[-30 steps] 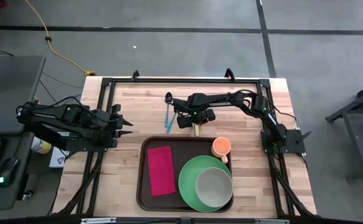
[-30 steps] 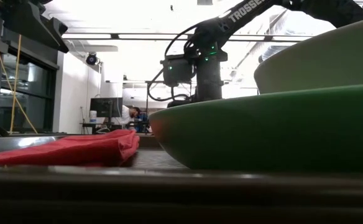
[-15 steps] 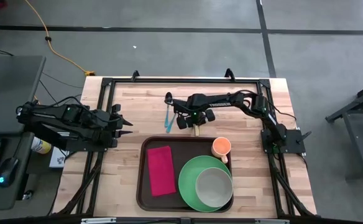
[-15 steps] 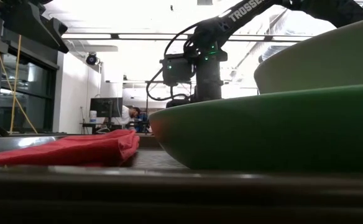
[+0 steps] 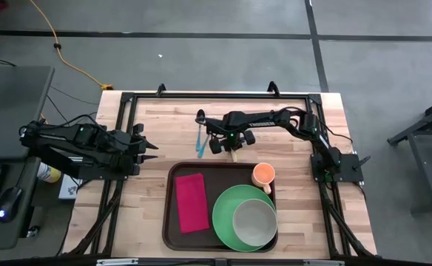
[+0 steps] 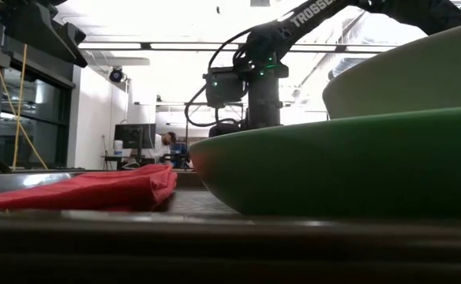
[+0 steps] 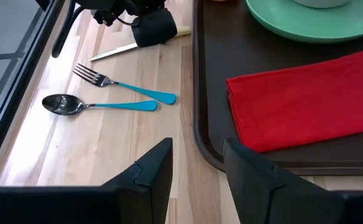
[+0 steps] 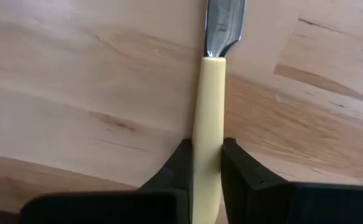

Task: Set up tray
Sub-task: Put the yellow knife on top of the red napkin

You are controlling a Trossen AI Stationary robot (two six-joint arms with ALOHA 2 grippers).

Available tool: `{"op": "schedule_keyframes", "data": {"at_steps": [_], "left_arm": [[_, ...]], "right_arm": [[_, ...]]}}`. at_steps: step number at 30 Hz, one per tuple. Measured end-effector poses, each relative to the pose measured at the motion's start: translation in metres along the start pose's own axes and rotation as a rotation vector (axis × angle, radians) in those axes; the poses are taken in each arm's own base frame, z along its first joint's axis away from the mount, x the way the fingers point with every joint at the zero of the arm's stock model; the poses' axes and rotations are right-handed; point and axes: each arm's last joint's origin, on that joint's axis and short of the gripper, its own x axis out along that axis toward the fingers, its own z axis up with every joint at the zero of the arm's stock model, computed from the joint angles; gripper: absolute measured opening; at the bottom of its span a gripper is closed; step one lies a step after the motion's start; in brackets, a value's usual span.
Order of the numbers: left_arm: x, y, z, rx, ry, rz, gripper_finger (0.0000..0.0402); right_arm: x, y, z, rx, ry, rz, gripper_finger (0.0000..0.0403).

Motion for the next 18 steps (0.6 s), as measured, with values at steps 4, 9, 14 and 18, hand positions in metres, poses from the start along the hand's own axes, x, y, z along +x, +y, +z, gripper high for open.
{"op": "schedule_keyframes", "data": {"at_steps": [4, 9, 14, 18], "left_arm": [[0.000, 0.000, 0.000, 0.015, 0.000, 0.001, 0.0172], [0.000, 0.000, 0.000, 0.015, 0.000, 0.000, 0.0172], [0.000, 0.000, 0.000, 0.017, -0.001, 0.001, 0.0172], [0.000, 0.000, 0.000, 0.017, 0.000, 0.001, 0.0172]], "right_arm": [[0.000, 0.000, 0.000, -0.014, 0.005, 0.005, 0.0030], [-0.004, 0.000, -0.001, -0.022, 0.001, 0.010, 0.0030], [-0.021, -0.004, -0.001, -0.019, -0.044, 0.005, 0.0030], [-0.038, -0.010, 0.000, -0.021, -0.067, 0.012, 0.0030]]}}
